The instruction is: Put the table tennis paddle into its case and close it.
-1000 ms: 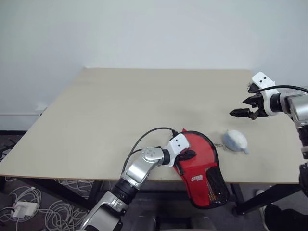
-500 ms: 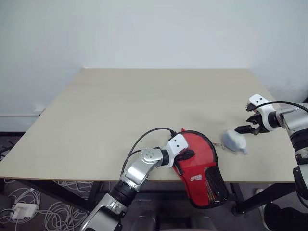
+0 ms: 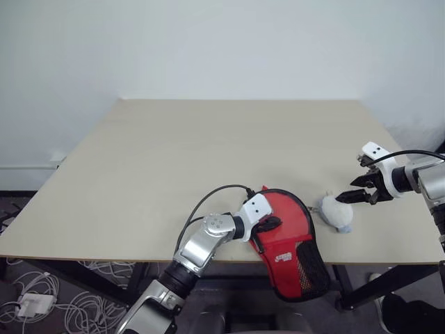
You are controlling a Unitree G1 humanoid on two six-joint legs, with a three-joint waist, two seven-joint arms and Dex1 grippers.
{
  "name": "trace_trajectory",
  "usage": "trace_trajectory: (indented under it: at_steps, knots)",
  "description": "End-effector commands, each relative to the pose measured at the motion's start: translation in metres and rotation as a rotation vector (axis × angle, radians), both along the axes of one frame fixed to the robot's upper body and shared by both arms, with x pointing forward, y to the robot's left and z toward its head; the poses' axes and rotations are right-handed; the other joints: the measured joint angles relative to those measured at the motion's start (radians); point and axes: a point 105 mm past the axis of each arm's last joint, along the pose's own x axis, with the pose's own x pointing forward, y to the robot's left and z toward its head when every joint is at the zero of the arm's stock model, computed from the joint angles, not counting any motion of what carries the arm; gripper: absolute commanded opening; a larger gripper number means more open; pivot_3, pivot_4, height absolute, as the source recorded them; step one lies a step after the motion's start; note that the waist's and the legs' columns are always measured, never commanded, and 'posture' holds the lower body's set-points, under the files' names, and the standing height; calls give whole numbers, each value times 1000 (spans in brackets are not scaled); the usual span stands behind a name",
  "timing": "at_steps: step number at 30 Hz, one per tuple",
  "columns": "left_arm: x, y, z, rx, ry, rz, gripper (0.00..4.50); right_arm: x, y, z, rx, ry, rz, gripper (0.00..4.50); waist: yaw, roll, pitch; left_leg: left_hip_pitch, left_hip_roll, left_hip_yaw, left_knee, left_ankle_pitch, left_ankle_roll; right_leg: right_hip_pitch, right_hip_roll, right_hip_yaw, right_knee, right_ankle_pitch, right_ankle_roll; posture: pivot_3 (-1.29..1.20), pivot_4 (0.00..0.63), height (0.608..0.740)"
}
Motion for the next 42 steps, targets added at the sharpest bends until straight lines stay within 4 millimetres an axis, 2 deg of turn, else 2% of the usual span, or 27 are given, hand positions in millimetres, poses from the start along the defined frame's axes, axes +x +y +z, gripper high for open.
trace_trajectory:
  at_steps: [1, 8, 18, 26, 30, 33, 37, 39, 42]
  knots:
    - [-5, 12, -28, 96, 69, 16, 126, 0, 5, 24, 25, -61, 36, 4448, 0, 0, 0, 0, 0, 0, 0, 0, 0, 0, 0, 0, 0, 0, 0, 0, 0, 734]
    - [-5, 11, -28, 96, 69, 16, 126, -6, 13, 7, 37, -15, 50, 4448, 0, 0, 0, 0, 0, 0, 0, 0, 0, 0, 0, 0, 0, 0, 0, 0, 0, 734]
    - [-4, 13, -28, 97, 70, 26, 126, -7, 12, -22, 34, 50, 26, 4448, 0, 0, 0, 0, 0, 0, 0, 0, 0, 0, 0, 0, 0, 0, 0, 0, 0, 734]
    - [-2, 14, -26, 93, 67, 25, 126, -10, 18, -35, 23, 74, 33, 4448, 0, 0, 0, 0, 0, 0, 0, 0, 0, 0, 0, 0, 0, 0, 0, 0, 0, 734]
    - [-1, 15, -27, 94, 70, 28, 126, -7, 16, -37, 1, 57, 24, 3219, 0, 0, 0, 0, 0, 0, 0, 0, 0, 0, 0, 0, 0, 0, 0, 0, 0, 734]
    - [1, 15, -27, 94, 70, 29, 126, -8, 16, -38, -9, 53, 34, 2128, 0, 0, 0, 0, 0, 0, 0, 0, 0, 1, 0, 0, 0, 0, 0, 0, 0, 734]
    - [4, 15, -28, 93, 71, 29, 126, -8, 21, -32, -8, 36, 57, 918, 0, 0, 0, 1, 0, 0, 0, 0, 0, 1, 0, 0, 0, 0, 0, 0, 0, 734]
    - [6, 15, -29, 87, 74, 29, 126, -7, 22, -30, -26, 20, 68, 535, 0, 0, 0, 1, 0, 0, 0, 0, 0, 1, 0, 0, 0, 0, 0, 0, 0, 734]
    - [8, 16, -34, 80, 83, 28, 126, -10, 22, -31, -39, 15, 80, 380, 0, 0, 0, 1, 0, 0, 0, 0, 0, 1, 0, 0, 0, 0, 1, 0, 0, 734]
